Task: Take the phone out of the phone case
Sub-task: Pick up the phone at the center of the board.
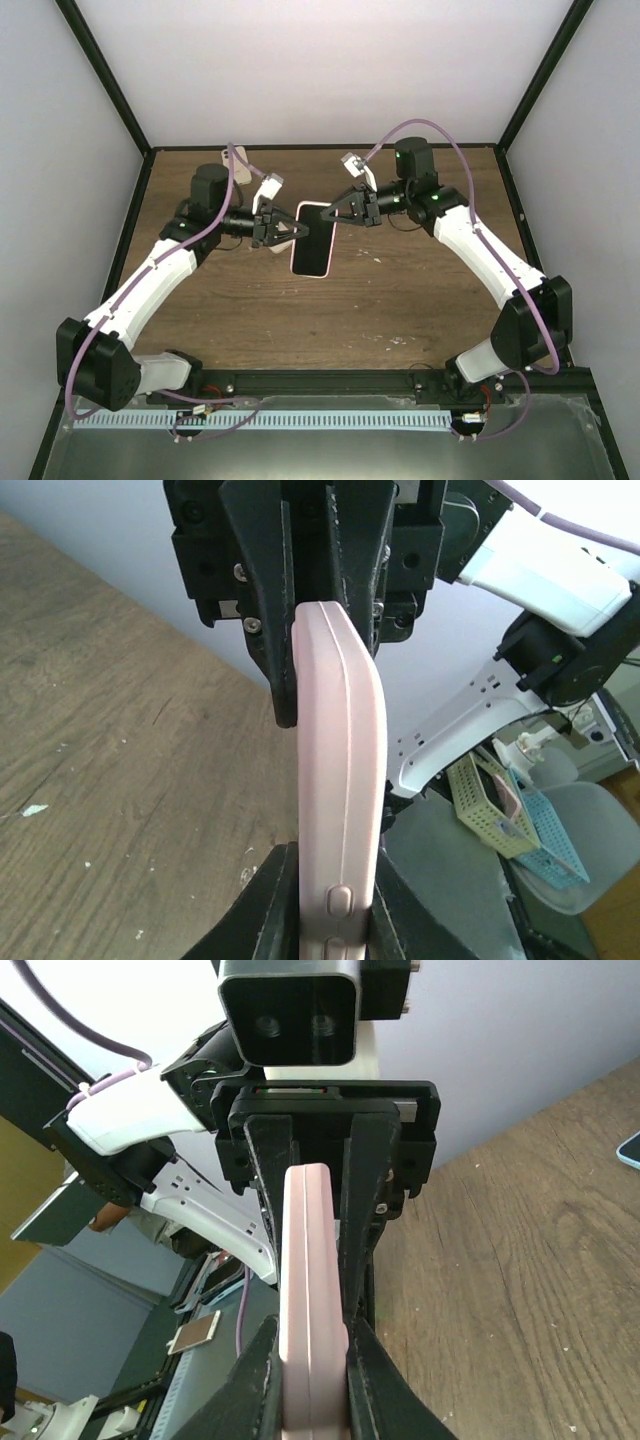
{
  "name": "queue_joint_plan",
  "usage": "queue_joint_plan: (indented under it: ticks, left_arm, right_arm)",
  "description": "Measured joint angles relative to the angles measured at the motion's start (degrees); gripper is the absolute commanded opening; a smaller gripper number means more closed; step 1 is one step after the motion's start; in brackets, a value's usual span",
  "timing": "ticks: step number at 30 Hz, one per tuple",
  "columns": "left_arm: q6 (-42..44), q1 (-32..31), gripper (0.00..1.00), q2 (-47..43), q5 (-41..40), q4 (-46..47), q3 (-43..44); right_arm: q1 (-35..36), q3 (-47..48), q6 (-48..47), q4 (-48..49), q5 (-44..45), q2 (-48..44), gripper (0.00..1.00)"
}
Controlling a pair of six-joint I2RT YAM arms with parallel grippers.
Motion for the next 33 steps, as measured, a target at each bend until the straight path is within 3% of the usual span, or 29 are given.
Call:
queue_joint_plan:
  ticks: [4, 10, 18, 23, 25, 29, 33]
  left_arm:
    - [0.1, 0.0, 0.00, 0.1, -0.3, 0.6, 0.0]
    - [-0.3, 0.0, 0.00, 0.9, -0.4, 0.6, 0.0]
    - [-0.4, 0.0, 0.00, 2.6, -0.2, -0.2, 0.2]
    - [-0.3, 0.0, 0.00, 2.6, 0.0, -0.2, 0.5]
    - [-0.2, 0.0, 0.07, 2.6, 0.0, -0.5, 0.6]
    - [0.4, 0.2, 0.38, 2.8, -0.4, -2.0, 1.3]
    - [1.6, 2.6, 0.48, 2.7, 0.2, -3.0, 1.9]
  right_arm:
    - [-0.1, 0.0, 0.4, -0.2, 0.7, 0.0, 0.08]
    - [0.0, -0.7, 0.8, 0.3, 1.4, 0.0, 0.26]
    - [0.7, -3.8, 2.3, 2.1, 1.6, 0.0, 0.20]
    - [0.7, -4.0, 3.2, 2.8, 1.9, 0.0, 0.08]
    - [0.7, -4.0, 3.7, 3.0, 2.0, 0.1, 0.01]
    - [0.7, -3.7, 3.8, 3.3, 1.7, 0.7, 0.01]
    - [0.0, -2.0, 3.5, 1.4, 0.8, 2.1, 0.01]
